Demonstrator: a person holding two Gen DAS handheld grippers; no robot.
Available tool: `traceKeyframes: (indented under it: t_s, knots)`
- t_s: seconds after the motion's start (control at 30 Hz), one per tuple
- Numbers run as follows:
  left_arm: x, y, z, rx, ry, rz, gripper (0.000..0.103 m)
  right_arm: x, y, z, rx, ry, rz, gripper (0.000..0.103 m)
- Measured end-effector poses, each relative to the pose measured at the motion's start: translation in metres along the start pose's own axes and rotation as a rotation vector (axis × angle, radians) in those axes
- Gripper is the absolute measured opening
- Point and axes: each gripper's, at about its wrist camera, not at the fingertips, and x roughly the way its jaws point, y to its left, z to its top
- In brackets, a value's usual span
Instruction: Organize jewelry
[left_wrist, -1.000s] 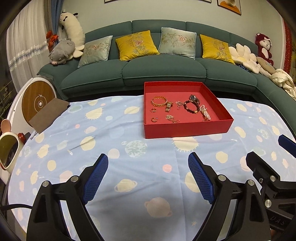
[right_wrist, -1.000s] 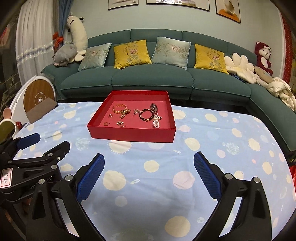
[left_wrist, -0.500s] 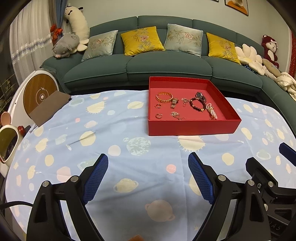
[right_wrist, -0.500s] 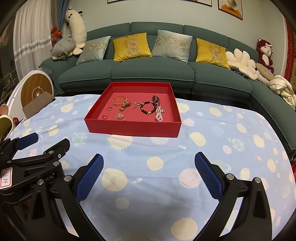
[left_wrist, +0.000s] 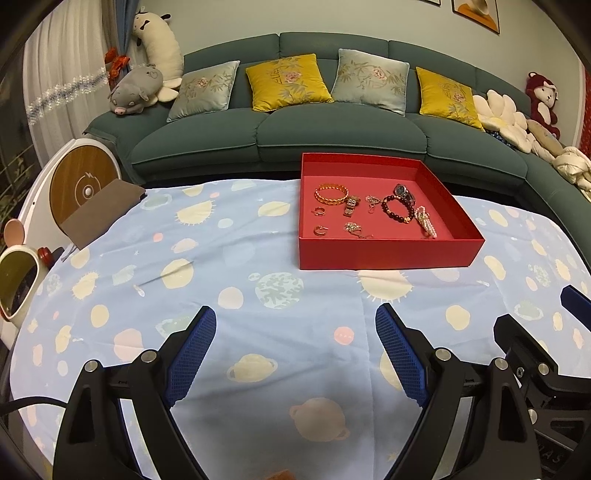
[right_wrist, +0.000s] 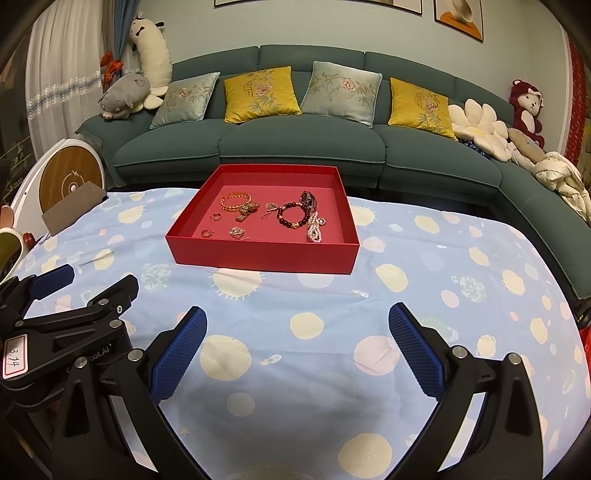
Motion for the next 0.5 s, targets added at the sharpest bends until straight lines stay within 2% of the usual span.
traceKeyframes:
  t_s: [0.5]
  knots:
    - [-0.0021,-0.0003,0.001,0.009,-0.006,-0.003,0.086,0.0011,-0.0017,-0.0003,0.014,-0.005,-0.004,0.097]
